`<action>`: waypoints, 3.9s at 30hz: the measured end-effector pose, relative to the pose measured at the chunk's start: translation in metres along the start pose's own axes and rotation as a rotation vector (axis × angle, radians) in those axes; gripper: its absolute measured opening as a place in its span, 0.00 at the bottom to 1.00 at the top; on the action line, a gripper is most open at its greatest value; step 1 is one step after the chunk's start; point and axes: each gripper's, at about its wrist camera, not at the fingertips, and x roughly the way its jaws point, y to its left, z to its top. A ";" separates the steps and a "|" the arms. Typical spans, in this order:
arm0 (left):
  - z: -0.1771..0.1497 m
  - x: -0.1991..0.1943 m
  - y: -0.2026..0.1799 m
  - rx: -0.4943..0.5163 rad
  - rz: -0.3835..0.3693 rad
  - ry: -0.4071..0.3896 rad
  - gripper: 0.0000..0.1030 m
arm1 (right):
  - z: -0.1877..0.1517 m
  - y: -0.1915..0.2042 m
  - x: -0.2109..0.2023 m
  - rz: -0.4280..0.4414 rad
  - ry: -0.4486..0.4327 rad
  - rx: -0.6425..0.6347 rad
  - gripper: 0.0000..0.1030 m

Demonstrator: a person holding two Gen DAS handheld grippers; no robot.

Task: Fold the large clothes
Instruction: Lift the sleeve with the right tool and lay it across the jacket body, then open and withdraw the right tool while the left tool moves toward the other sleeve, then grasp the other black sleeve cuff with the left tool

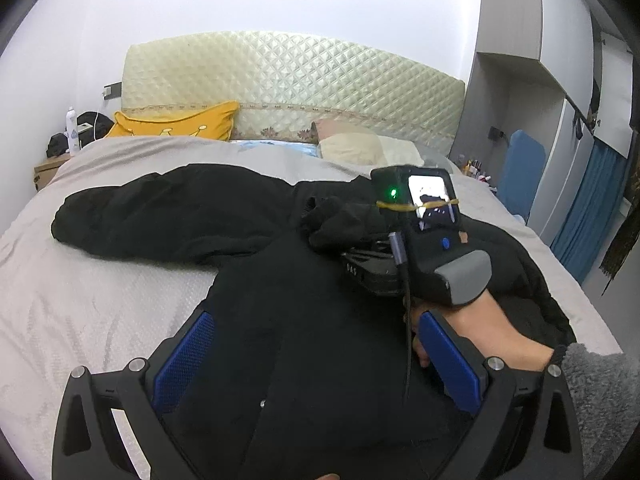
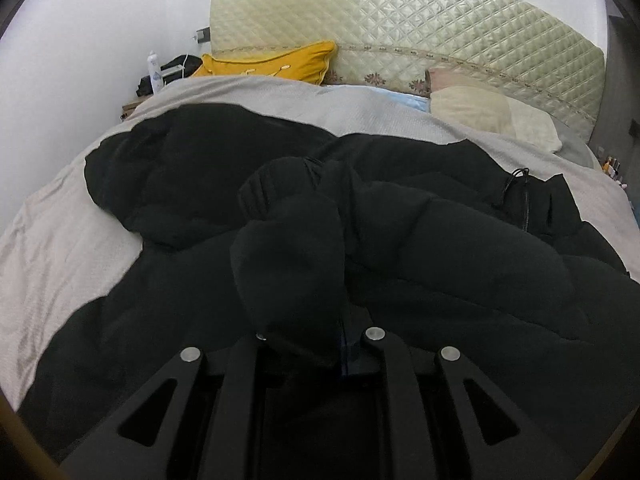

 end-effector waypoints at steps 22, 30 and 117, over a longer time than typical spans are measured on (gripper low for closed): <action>-0.007 -0.054 -0.032 0.043 -0.036 -0.061 1.00 | -0.017 -0.029 -0.133 -0.018 -0.105 0.132 0.64; -0.015 -0.079 -0.057 0.084 -0.054 -0.094 1.00 | -0.052 -0.043 -0.218 -0.112 -0.189 0.203 0.64; 0.054 0.162 0.433 -0.622 0.055 0.144 0.94 | -0.176 -0.030 -0.248 -0.294 -0.112 0.378 0.80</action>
